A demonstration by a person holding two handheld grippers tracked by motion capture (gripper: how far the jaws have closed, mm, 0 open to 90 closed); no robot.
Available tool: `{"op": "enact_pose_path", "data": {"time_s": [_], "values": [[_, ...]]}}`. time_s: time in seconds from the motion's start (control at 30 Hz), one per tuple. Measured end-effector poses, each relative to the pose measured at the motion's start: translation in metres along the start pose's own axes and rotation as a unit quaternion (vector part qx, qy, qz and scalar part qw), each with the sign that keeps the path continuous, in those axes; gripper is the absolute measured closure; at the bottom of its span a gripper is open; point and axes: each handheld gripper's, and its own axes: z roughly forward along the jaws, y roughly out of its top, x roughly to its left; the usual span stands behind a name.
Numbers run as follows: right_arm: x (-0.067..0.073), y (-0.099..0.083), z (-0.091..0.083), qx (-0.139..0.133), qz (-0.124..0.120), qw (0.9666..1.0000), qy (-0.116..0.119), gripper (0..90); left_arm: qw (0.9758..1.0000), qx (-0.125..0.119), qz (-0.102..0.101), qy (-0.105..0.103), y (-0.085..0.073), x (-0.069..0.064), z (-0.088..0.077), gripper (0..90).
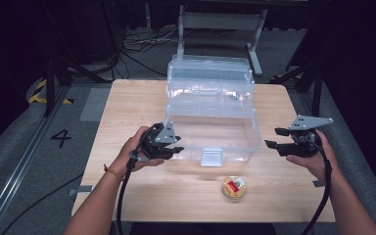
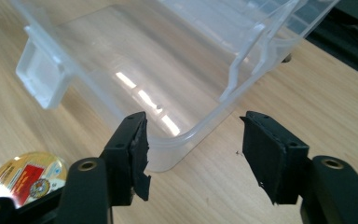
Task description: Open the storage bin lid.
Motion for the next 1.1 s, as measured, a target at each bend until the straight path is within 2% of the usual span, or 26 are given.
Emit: {"op": "enact_pose_path", "data": {"time_s": [0.03,0.1,0.17,0.27,0.3,0.37,0.47,0.6,0.63,0.77,0.87,0.93,1.1], "values": [[0.000,0.000,0.000,0.000,0.000,1.0000,0.000,40.4,1.0000,0.000,0.000,0.000,0.000,0.000,0.000,58.2],[0.006,-0.001,-0.001,0.007,-0.009,0.9999,0.003,38.6,0.9997,-0.014,-0.004,0.018,-0.005,-0.003,-0.014,56.4],[0.010,-0.003,-0.002,0.009,-0.012,0.9998,0.011,37.9,0.9994,-0.021,-0.013,0.026,-0.012,-0.006,-0.021,50.8],[0.016,-0.004,-0.001,0.023,-0.022,0.9994,0.015,35.7,0.9985,-0.015,-0.026,0.045,-0.023,-0.011,-0.025,43.4],[0.018,-0.004,0.000,0.027,-0.024,0.9992,0.019,34.9,0.9978,-0.011,-0.034,0.056,-0.029,-0.012,-0.025,38.1],[0.023,-0.006,0.003,0.034,-0.029,0.9987,0.026,33.8,0.9963,0.000,-0.048,0.071,-0.039,-0.013,-0.025,33.1],[0.031,-0.007,0.006,0.044,-0.037,0.9977,0.035,31.5,0.9942,0.003,-0.077,0.075,-0.056,-0.013,-0.023,27.9],[0.043,-0.010,0.010,0.061,-0.046,0.9956,0.053,29.4,0.9927,0.039,-0.088,0.073,-0.081,-0.016,-0.015,23.8],[0.043,-0.010,0.010,0.061,-0.046,0.9956,0.053,29.4,0.9927,0.039,-0.088,0.073,-0.081,-0.016,-0.015,22.7],[0.056,-0.014,0.016,0.086,-0.055,0.9923,0.070,25.7,0.9904,0.050,-0.112,0.064,-0.104,-0.016,-0.010,21.9],[0.066,-0.015,0.020,0.102,-0.063,0.9894,0.082,24.9,0.9876,0.055,-0.132,0.065,-0.120,-0.015,-0.006,21.0],[0.073,-0.016,0.024,0.121,-0.070,0.9857,0.095,23.8,0.9861,0.049,-0.147,0.059,-0.131,-0.015,-0.003,20.6],[0.090,-0.016,0.036,0.154,-0.091,0.9775,0.113,23.5,0.9836,0.048,-0.164,0.057,-0.144,-0.017,0.001,19.7]]}}
